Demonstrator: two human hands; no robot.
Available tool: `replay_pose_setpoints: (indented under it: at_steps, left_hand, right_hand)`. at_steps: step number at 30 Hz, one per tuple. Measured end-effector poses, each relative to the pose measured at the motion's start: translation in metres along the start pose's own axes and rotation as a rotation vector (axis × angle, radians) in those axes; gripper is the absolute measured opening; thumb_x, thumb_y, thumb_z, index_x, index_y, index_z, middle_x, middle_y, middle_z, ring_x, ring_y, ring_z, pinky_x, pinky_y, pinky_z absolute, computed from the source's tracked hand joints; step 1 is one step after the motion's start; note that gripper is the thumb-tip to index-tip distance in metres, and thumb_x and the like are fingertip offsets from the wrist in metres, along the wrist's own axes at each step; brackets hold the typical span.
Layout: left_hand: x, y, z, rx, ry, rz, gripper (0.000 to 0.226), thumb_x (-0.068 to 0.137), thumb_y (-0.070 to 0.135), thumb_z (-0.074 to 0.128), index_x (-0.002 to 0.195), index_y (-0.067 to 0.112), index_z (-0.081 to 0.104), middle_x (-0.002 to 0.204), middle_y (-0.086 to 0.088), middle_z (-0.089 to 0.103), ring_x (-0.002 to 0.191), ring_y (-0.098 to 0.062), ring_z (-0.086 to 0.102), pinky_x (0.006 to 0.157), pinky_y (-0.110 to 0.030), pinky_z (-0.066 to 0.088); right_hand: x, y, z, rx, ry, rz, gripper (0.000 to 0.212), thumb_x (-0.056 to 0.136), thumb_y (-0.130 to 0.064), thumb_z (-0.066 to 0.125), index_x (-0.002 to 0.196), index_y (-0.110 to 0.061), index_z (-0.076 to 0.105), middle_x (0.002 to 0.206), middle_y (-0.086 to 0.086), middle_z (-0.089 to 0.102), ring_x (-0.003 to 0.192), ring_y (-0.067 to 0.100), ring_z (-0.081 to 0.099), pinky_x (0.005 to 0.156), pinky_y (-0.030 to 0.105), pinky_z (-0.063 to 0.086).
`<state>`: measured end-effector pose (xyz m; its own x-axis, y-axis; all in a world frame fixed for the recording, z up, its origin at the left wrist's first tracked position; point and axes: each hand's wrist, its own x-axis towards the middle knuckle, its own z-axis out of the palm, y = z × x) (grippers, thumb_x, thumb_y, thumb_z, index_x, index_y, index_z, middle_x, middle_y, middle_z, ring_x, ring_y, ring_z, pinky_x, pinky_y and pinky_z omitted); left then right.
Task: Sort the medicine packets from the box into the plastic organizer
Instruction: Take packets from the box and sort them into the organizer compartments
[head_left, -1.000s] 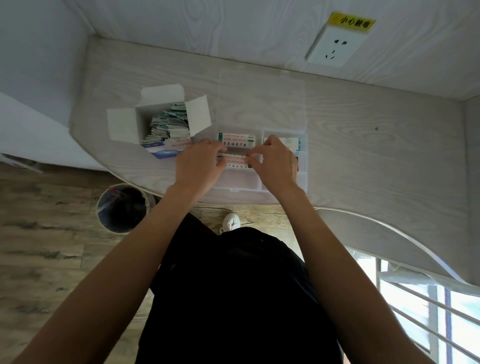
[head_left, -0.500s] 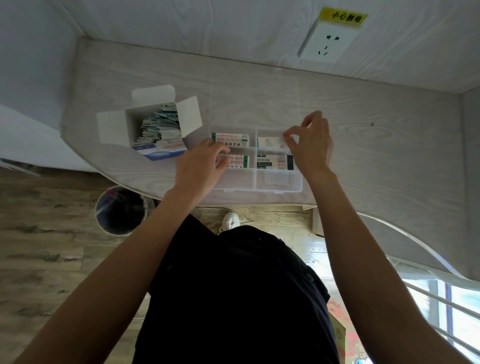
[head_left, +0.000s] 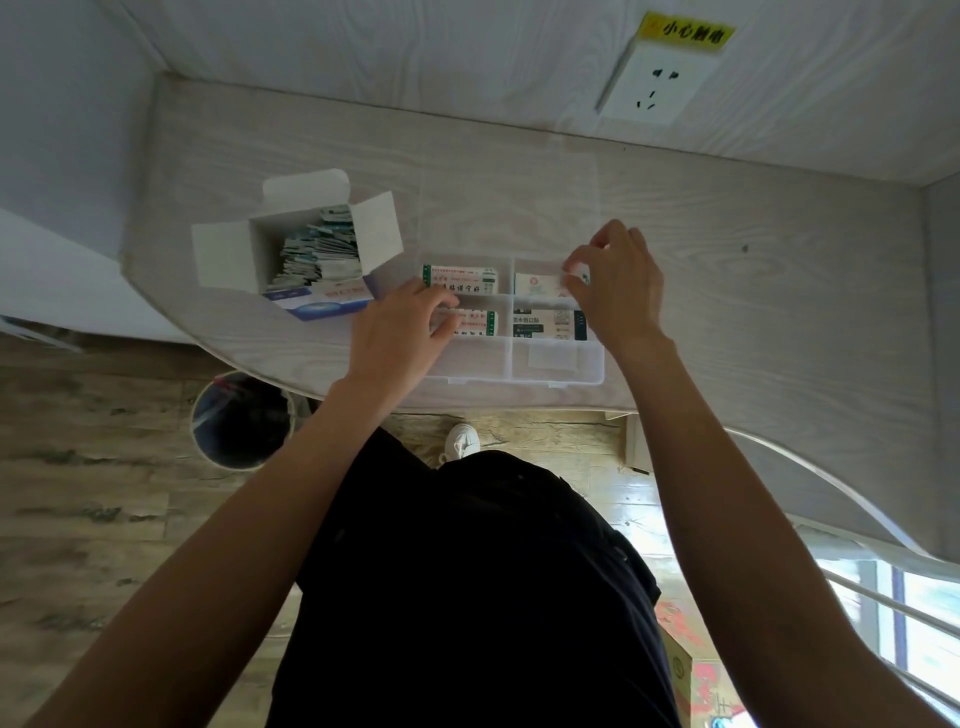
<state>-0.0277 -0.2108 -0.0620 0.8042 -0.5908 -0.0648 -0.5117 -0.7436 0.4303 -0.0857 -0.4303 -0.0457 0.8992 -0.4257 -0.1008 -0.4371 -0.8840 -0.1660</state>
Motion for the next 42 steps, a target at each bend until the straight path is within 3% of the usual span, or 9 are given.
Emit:
replay_pose_setpoints:
  at_steps: [6, 10, 13, 17, 21, 25, 32, 37, 42]
  left_hand:
    - [-0.019, 0.004, -0.027, -0.197, 0.194, 0.296, 0.017, 0.089, 0.019, 0.059, 0.099, 0.01, 0.069, 0.081, 0.001, 0.063, 0.065, 0.0, 0.045, 0.06, -0.005, 0.03]
    - [-0.038, -0.02, -0.061, -0.141, 0.502, 0.228, 0.016, 0.085, 0.011, 0.063, 0.099, 0.004, 0.066, 0.088, -0.01, 0.065, 0.085, -0.014, 0.051, 0.08, -0.017, 0.035]
    - [-0.038, -0.056, -0.084, -0.001, 0.46, 0.031, 0.04, 0.081, 0.026, 0.064, 0.115, 0.007, 0.058, 0.113, -0.015, 0.061, 0.11, -0.026, 0.05, 0.097, -0.034, 0.036]
    - [-0.022, -0.091, -0.089, 0.039, 0.113, -0.184, 0.085, 0.072, 0.039, 0.075, 0.139, 0.005, 0.036, 0.143, -0.016, 0.039, 0.135, -0.031, 0.032, 0.111, -0.051, 0.021]
    - [-0.012, -0.099, -0.084, -0.024, 0.095, -0.166, 0.09, 0.068, 0.038, 0.078, 0.138, 0.001, 0.037, 0.136, -0.02, 0.047, 0.124, -0.038, 0.044, 0.104, -0.046, 0.03]
    - [-0.008, -0.102, -0.079, -0.044, 0.122, -0.173, 0.086, 0.064, 0.038, 0.081, 0.135, 0.005, 0.043, 0.132, -0.016, 0.051, 0.12, -0.035, 0.048, 0.098, -0.045, 0.035]
    - [-0.01, -0.103, -0.074, -0.055, 0.185, -0.119, 0.084, 0.059, 0.037, 0.083, 0.13, 0.007, 0.048, 0.125, -0.012, 0.056, 0.113, -0.033, 0.051, 0.091, -0.044, 0.041]
    - [-0.01, -0.106, -0.069, -0.065, 0.166, -0.105, 0.085, 0.059, 0.041, 0.082, 0.129, 0.008, 0.047, 0.124, -0.011, 0.056, 0.113, -0.031, 0.051, 0.092, -0.044, 0.042]
    - [-0.009, -0.101, -0.07, -0.075, 0.154, -0.095, 0.086, 0.059, 0.04, 0.082, 0.131, 0.01, 0.047, 0.125, -0.01, 0.055, 0.114, -0.03, 0.05, 0.091, -0.044, 0.041]
  right_hand:
    - [-0.02, -0.033, -0.018, 0.501, 0.139, -0.035, 0.018, 0.089, -0.027, 0.06, 0.101, -0.017, 0.069, 0.098, 0.0, 0.063, 0.089, 0.013, 0.058, 0.079, 0.026, 0.046]
    - [-0.031, -0.09, -0.035, 0.695, 0.204, -0.188, 0.017, 0.087, -0.021, 0.061, 0.103, -0.018, 0.067, 0.092, -0.007, 0.064, 0.091, 0.01, 0.054, 0.081, 0.013, 0.036]
    - [-0.018, -0.137, -0.032, 0.59, 0.246, -0.373, 0.015, 0.083, -0.02, 0.063, 0.095, -0.016, 0.07, 0.09, -0.002, 0.068, 0.09, 0.019, 0.054, 0.079, 0.02, 0.035]
    - [0.009, -0.182, -0.019, 0.211, 0.218, -0.539, 0.018, 0.079, -0.026, 0.064, 0.091, -0.013, 0.07, 0.084, 0.003, 0.069, 0.091, 0.03, 0.054, 0.075, 0.034, 0.034]
    - [0.023, -0.206, -0.02, -0.044, 0.107, -0.583, 0.035, 0.074, -0.037, 0.071, 0.094, -0.008, 0.066, 0.082, 0.009, 0.07, 0.094, 0.032, 0.056, 0.076, 0.036, 0.039]
    - [0.023, -0.217, -0.019, -0.099, 0.147, -0.651, 0.042, 0.044, -0.023, 0.087, 0.077, -0.009, 0.065, 0.054, 0.004, 0.062, 0.063, 0.026, 0.058, 0.056, 0.027, 0.042]
    - [0.028, -0.22, -0.01, -0.242, 0.088, -0.754, 0.01, 0.081, -0.026, 0.066, 0.088, -0.02, 0.071, 0.076, -0.002, 0.068, 0.084, 0.022, 0.057, 0.067, 0.028, 0.037]
    - [0.033, -0.222, -0.008, -0.307, -0.049, -0.752, 0.02, 0.096, -0.019, 0.045, 0.097, -0.017, 0.066, 0.094, -0.001, 0.064, 0.092, 0.018, 0.055, 0.061, 0.027, 0.032]
    - [0.029, -0.216, -0.019, -0.327, -0.101, -0.74, 0.021, 0.097, -0.018, 0.042, 0.097, -0.017, 0.063, 0.091, 0.004, 0.063, 0.076, 0.021, 0.057, 0.062, 0.03, 0.035]
